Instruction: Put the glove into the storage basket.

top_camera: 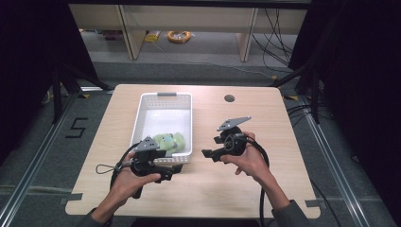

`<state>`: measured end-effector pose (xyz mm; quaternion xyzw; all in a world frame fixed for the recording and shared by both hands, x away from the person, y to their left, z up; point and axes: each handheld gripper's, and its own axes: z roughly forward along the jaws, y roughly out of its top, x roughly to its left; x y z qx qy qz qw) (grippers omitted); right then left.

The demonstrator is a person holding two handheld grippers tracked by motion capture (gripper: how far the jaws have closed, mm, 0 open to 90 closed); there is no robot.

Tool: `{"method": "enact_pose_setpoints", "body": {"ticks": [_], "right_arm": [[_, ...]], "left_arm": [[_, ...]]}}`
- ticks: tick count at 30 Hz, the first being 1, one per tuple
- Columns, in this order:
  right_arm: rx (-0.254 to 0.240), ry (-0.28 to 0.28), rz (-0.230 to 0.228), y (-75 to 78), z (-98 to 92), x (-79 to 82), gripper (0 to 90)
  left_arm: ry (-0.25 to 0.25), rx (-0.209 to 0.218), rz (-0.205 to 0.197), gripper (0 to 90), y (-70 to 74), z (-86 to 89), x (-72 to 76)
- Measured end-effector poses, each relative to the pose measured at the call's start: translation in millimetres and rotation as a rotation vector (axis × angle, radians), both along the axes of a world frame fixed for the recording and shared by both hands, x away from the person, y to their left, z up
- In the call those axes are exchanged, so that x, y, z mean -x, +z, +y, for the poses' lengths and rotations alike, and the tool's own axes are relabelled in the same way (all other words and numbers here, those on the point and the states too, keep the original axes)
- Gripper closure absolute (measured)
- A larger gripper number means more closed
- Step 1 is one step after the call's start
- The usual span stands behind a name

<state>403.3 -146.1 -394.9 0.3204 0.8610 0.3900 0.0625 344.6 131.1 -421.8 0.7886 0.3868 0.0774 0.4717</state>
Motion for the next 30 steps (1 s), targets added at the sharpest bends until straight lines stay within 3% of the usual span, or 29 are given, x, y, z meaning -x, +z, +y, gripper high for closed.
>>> {"method": "enact_pose_setpoints", "body": {"ticks": [3,5,6,7,8,10,11,13,14,21,22,23,24,30], "right_arm": [[0.002,-0.030,0.002,-2.3,-5.0,6.9,29.7],[-0.028,-0.036,-0.004,-5.6,-6.7,11.5,29.8],[-0.009,-0.027,-0.013,-5.4,-9.3,11.8,29.8],[-0.025,-0.034,0.004,-5.5,-9.6,15.2,29.8],[-0.024,-0.033,0.002,-5.5,-12.1,16.4,29.8],[-0.020,-0.029,-0.032,-7.8,-14.8,17.7,29.8],[-0.018,-0.037,-0.007,-7.5,-16.3,20.6,29.8],[-0.042,-0.044,-0.027,-10.2,-18.8,22.0,29.8],[-0.024,-0.045,-0.030,-10.6,-21.2,22.8,29.8],[-0.041,-0.052,-0.015,-19.5,-27.7,29.3,29.4],[-0.047,-0.054,-0.014,-20.8,-27.8,30.6,29.4],[-0.044,-0.040,-0.028,-21.7,-29.2,29.7,29.4],[-0.053,-0.041,-0.014,-22.5,-29.1,31.2,29.3],[-0.067,-0.050,-0.032,-23.3,-32.1,40.2,27.5]], "left_arm": [[0.001,-0.012,-0.019,15.3,-2.8,-4.3,4.1],[-0.020,-0.017,-0.015,15.4,-5.3,-6.6,5.4],[-0.020,-0.029,-0.009,15.4,-5.9,-6.8,6.5],[-0.007,-0.019,-0.005,15.4,-7.6,-8.7,7.9],[-0.014,-0.038,-0.013,15.4,-8.5,-8.0,8.4],[-0.016,-0.028,-0.015,15.4,-12.8,-8.8,10.6],[-0.020,-0.029,-0.009,15.4,-14.5,-8.7,11.9],[-0.022,-0.027,-0.005,15.4,-18.2,-9.0,14.9],[-0.022,-0.029,-0.003,15.4,-19.2,-9.2,16.3],[-0.054,-0.043,-0.020,15.4,-26.9,-11.6,24.7],[-0.063,-0.061,-0.022,15.4,-27.4,-11.2,25.4],[-0.049,-0.042,-0.018,15.4,-28.5,-13.4,27.2],[-0.051,-0.050,-0.023,15.4,-29.2,-13.6,27.8],[-0.066,-0.033,-0.017,15.4,-35.9,-16.0,33.8]]}}
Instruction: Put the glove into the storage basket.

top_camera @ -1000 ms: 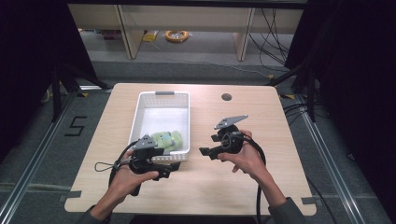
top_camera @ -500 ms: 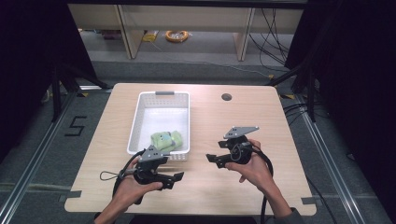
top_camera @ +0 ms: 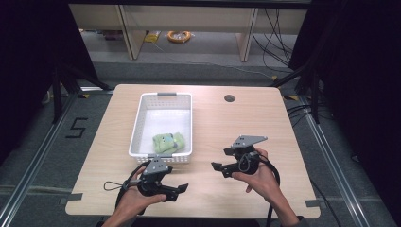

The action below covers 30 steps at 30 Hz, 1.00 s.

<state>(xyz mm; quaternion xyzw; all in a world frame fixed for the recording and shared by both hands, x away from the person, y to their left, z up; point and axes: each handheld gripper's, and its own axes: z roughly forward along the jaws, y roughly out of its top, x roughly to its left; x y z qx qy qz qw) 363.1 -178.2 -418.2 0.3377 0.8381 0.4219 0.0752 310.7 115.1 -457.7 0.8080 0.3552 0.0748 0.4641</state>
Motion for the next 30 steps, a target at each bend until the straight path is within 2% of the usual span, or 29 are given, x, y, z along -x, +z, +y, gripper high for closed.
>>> {"method": "enact_pose_setpoints", "body": {"ticks": [4,5,7,8,9,10,12,13,14,15,16,17,18,19,21,22,23,24,25,26,27,28,29,30], "right_arm": [[0.007,-0.006,-0.004,-2.6,-4.9,4.8,24.8],[0.004,-0.021,0.019,-3.3,-5.5,8.0,24.3],[0.014,-0.026,0.015,-5.6,-10.4,9.9,23.2],[-0.001,-0.036,0.045,-6.0,-10.4,12.9,23.1],[-0.007,-0.013,0.026,-8.7,-13.5,11.9,23.3],[-0.007,-0.037,0.038,-9.0,-14.5,15.7,23.5],[-0.005,-0.023,0.022,-12.1,-18.6,17.0,23.6],[-0.015,-0.028,0.035,-13.6,-18.9,19.7,23.6],[-0.006,-0.033,0.040,-14.5,-20.9,21.0,23.6],[-0.021,-0.039,0.048,-16.3,-20.9,23.1,23.6],[-0.018,-0.028,0.042,-18.2,-22.5,23.4,23.6],[-0.016,-0.027,0.031,-19.5,-23.7,23.4,23.6],[-0.016,-0.031,0.045,-20.9,-24.0,26.2,23.6],[-0.019,-0.022,0.020,-23.2,-25.2,25.2,23.5],[-0.019,-0.020,0.046,-25.7,-25.8,28.7,23.3],[-0.028,-0.013,0.035,-28.1,-26.3,29.0,23.3],[-0.033,-0.030,0.065,-28.5,-25.5,32.6,23.2],[-0.019,-0.012,0.040,-30.4,-27.6,31.5,22.9],[-0.038,-0.015,0.073,-31.8,-26.5,34.5,22.8],[-0.025,-0.011,0.049,-33.0,-28.1,34.4,22.7],[-0.033,-0.011,0.055,-34.2,-28.0,36.2,22.5],[-0.034,-0.016,0.047,-35.5,-28.1,37.5,22.1],[-0.026,-0.007,0.034,-36.6,-29.4,37.6,21.6],[-0.034,-0.017,0.042,-37.6,-29.1,39.7,21.1]], "left_arm": [[-0.012,-0.008,0.000,15.4,-2.9,-0.1,4.6],[-0.014,-0.008,0.001,15.4,-3.7,0.2,5.7],[-0.010,-0.002,0.010,15.4,-5.1,0.4,7.7],[-0.010,0.000,0.014,15.4,-6.4,0.4,8.9],[-0.013,-0.002,0.007,15.4,-7.6,0.5,9.6],[-0.015,-0.005,0.009,15.4,-8.7,0.5,10.6],[-0.027,-0.004,0.025,15.4,-11.5,0.5,11.9],[-0.015,-0.011,0.024,15.4,-12.1,0.2,13.1],[-0.029,-0.019,0.021,15.4,-13.0,1.4,12.8],[-0.012,0.002,0.034,15.4,-14.4,0.2,13.8],[-0.023,-0.004,0.022,15.4,-15.4,1.1,13.1],[-0.025,-0.015,0.027,15.4,-16.1,2.0,13.5],[-0.021,-0.009,0.032,15.4,-17.0,1.7,14.0],[-0.025,-0.018,0.027,15.4,-18.5,2.5,14.0],[-0.020,-0.024,0.041,15.4,-20.6,2.4,15.5],[-0.016,-0.018,0.043,15.4,-21.8,1.7,16.5],[-0.033,-0.029,0.035,15.4,-23.0,2.5,16.2],[-0.032,-0.023,0.039,15.4,-24.4,1.5,17.3],[-0.054,-0.050,0.037,15.4,-24.6,2.9,17.1],[-0.038,-0.038,0.042,15.4,-25.7,1.3,18.5],[-0.031,-0.028,0.050,15.4,-26.7,0.4,19.4],[-0.045,-0.039,0.037,15.4,-26.9,1.1,19.1],[-0.042,-0.029,0.034,15.4,-28.6,0.5,19.4],[-0.048,-0.045,0.043,15.4,-28.5,1.2,20.1]]}}
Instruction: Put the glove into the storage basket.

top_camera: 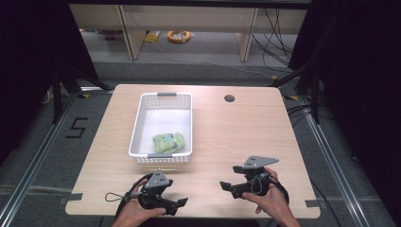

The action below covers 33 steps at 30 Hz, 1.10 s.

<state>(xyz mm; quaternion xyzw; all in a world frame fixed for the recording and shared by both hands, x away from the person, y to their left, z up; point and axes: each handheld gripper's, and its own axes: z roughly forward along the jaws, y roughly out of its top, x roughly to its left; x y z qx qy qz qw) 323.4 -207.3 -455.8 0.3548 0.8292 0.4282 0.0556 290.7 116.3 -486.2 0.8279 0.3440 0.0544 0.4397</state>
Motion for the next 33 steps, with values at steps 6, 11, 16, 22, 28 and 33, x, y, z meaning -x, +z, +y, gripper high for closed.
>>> {"method": "enact_pose_setpoints", "body": {"ticks": [6,11,16,22,28,33], "right_arm": [[0.017,-0.005,0.022,-6.2,-1.2,8.0,20.7],[0.022,0.009,0.020,-11.9,-2.9,14.3,19.6],[0.052,-0.001,-0.006,-18.2,-7.7,21.5,18.4],[0.046,-0.010,-0.004,-24.0,-15.2,32.9,17.8],[0.041,-0.019,0.007,-32.8,-23.6,42.5,17.6],[0.043,-0.027,0.012,-37.1,-25.0,45.5,17.6]], "left_arm": [[-0.002,0.011,0.007,15.4,-4.6,0.3,2.1],[0.003,0.001,0.018,15.4,-8.1,0.4,4.9],[-0.016,-0.045,-0.011,15.4,-10.2,1.7,6.6],[0.002,-0.052,-0.012,15.4,-13.5,1.3,10.3],[-0.009,-0.042,-0.010,15.4,-16.1,1.6,11.6],[-0.012,-0.043,0.004,15.4,-18.9,0.6,10.5]]}}
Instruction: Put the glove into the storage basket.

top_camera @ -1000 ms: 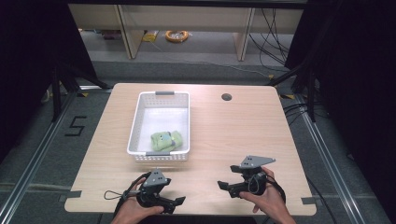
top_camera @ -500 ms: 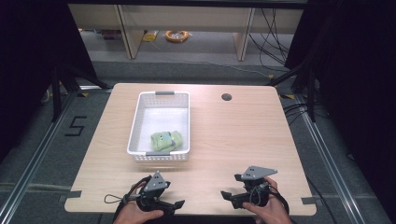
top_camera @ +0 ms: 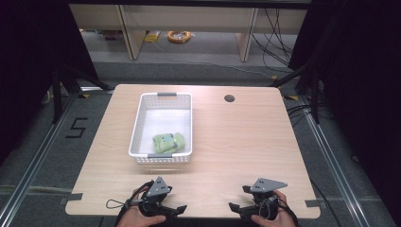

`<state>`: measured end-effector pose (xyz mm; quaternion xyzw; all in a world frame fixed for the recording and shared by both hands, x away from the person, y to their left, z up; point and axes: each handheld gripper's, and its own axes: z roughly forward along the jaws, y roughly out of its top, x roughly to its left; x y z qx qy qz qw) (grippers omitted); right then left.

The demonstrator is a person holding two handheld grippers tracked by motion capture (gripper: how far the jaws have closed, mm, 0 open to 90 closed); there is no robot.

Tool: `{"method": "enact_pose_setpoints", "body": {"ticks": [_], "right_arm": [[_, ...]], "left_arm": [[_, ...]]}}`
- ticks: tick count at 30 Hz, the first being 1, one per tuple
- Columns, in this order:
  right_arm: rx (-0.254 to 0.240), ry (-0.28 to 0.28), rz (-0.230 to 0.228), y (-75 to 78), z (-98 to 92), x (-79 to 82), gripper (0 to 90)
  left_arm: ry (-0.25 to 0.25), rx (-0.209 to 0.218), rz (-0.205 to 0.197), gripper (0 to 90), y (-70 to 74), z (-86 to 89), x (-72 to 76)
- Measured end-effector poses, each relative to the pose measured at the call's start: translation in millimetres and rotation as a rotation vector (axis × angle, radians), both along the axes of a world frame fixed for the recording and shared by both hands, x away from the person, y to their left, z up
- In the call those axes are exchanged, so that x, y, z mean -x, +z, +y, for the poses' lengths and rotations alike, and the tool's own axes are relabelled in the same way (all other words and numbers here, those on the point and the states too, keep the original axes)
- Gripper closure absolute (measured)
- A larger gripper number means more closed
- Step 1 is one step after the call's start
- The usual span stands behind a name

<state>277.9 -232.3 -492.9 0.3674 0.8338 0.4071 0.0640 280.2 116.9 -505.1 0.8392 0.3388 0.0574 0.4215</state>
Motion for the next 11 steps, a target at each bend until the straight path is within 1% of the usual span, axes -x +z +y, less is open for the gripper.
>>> {"method": "enact_pose_setpoints", "body": {"ticks": [1,2,3,4,6,7,8,9,10,11], "right_arm": [[0.005,0.001,0.001,0.2,0.1,0.2,17.7],[0.005,0.010,-0.005,-0.2,0.8,-0.2,17.6],[-0.003,0.007,0.000,-0.6,1.8,0.2,17.7],[0.007,0.011,-0.008,0.0,1.2,0.3,17.6],[0.013,0.007,-0.007,-0.7,1.4,0.0,17.6],[0.030,-0.002,-0.025,-0.7,0.7,-0.1,17.6],[0.023,0.005,-0.017,-1.4,0.7,-0.8,17.6],[0.026,-0.003,-0.008,-1.0,0.4,-0.5,17.6],[0.026,-0.002,-0.014,-1.0,0.1,-0.7,17.5],[0.023,0.003,-0.012,-1.1,0.0,-1.1,17.5]], "left_arm": [[0.019,0.000,0.012,15.4,-1.4,-0.1,0.1],[0.017,0.011,0.013,15.4,-1.2,-0.3,0.8],[0.007,0.005,0.003,15.4,-1.0,0.5,0.0],[0.008,0.009,0.002,15.4,-0.9,0.4,-0.2],[0.008,0.010,0.004,15.4,-0.8,0.1,-0.1],[0.006,0.009,0.007,15.4,-1.0,0.0,-0.1],[0.016,0.009,0.019,15.4,-1.7,-0.4,0.4],[0.016,0.015,0.021,15.4,-1.9,-0.7,0.5],[0.015,0.018,0.015,15.4,-1.7,-0.8,0.1],[-0.001,-0.015,0.004,15.4,-0.9,1.8,-1.9]]}}
